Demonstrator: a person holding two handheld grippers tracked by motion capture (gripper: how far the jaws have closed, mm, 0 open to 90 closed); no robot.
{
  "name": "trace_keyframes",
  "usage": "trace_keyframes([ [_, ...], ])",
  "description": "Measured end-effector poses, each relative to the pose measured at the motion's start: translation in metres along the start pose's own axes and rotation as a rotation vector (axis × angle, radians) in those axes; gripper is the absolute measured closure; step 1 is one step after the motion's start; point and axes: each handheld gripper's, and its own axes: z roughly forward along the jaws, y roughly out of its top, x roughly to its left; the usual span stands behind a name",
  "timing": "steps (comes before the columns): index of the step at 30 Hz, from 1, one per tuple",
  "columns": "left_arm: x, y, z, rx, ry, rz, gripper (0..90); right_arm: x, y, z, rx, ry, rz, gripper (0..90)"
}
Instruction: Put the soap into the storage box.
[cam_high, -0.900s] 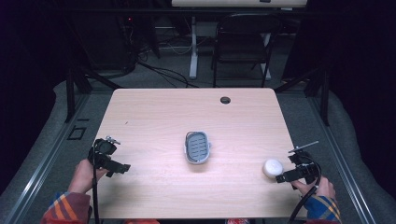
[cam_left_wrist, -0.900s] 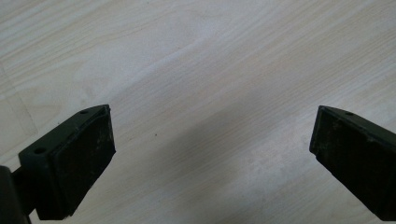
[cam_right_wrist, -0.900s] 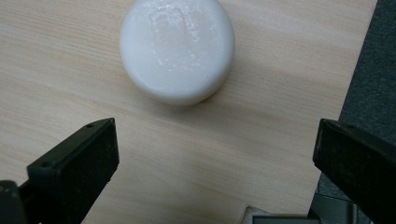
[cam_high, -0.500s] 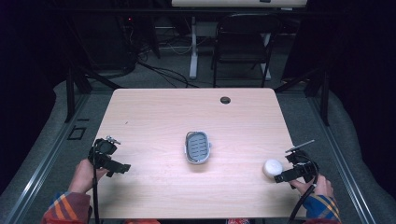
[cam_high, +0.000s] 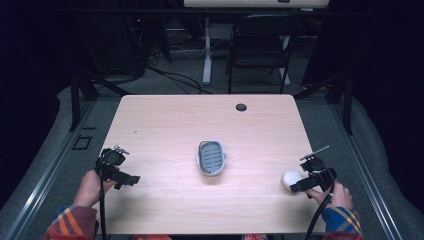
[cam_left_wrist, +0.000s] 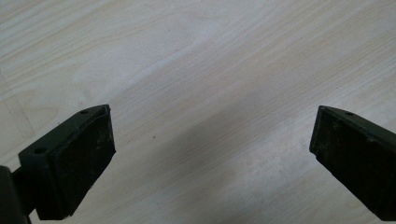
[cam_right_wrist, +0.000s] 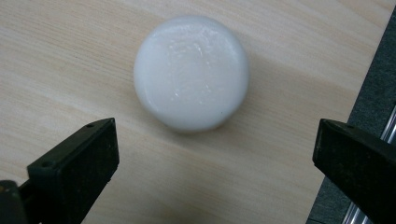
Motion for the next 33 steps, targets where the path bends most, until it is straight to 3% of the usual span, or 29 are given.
trace_keyframes([
  [4,0.0,-0.001,-0.001,-0.006,0.002,-0.002,0.0,0.001,0.003,0.005,-0.004,0.013,-0.002,0.0],
  [6,0.0,-0.001,-0.001,-0.004,-0.002,-0.001,0.0,0.002,0.008,0.006,0.024,0.018,-0.025,0.0],
  [15,-0.002,0.0,0.001,0.001,-0.003,0.004,0.0,0.009,0.027,0.016,0.036,0.015,-0.067,0.0],
  [16,-0.002,0.0,0.001,0.001,-0.003,0.006,0.0,0.008,0.033,0.019,0.058,0.01,-0.088,0.0],
  [17,-0.002,0.0,0.001,0.0,-0.004,0.005,0.0,0.008,0.035,0.022,0.043,0.014,-0.069,0.0],
  [18,-0.002,0.0,0.0,-0.001,-0.004,0.005,0.0,0.005,0.038,0.023,0.06,0.015,-0.088,0.0],
  [23,-0.002,0.0,0.001,0.0,-0.006,0.004,0.0,0.005,0.045,0.029,0.075,0.01,-0.09,0.0],
  [24,-0.002,0.0,0.001,0.0,-0.008,0.007,0.0,0.007,0.045,0.032,0.057,0.022,-0.073,0.0],
  [32,-0.003,0.0,0.0,-0.003,-0.009,0.01,0.0,0.007,0.049,0.037,0.132,0.01,-0.115,1.6],
  [33,-0.003,0.0,0.0,-0.007,-0.01,0.011,0.0,0.009,0.046,0.04,0.1,0.03,-0.084,2.2],
])
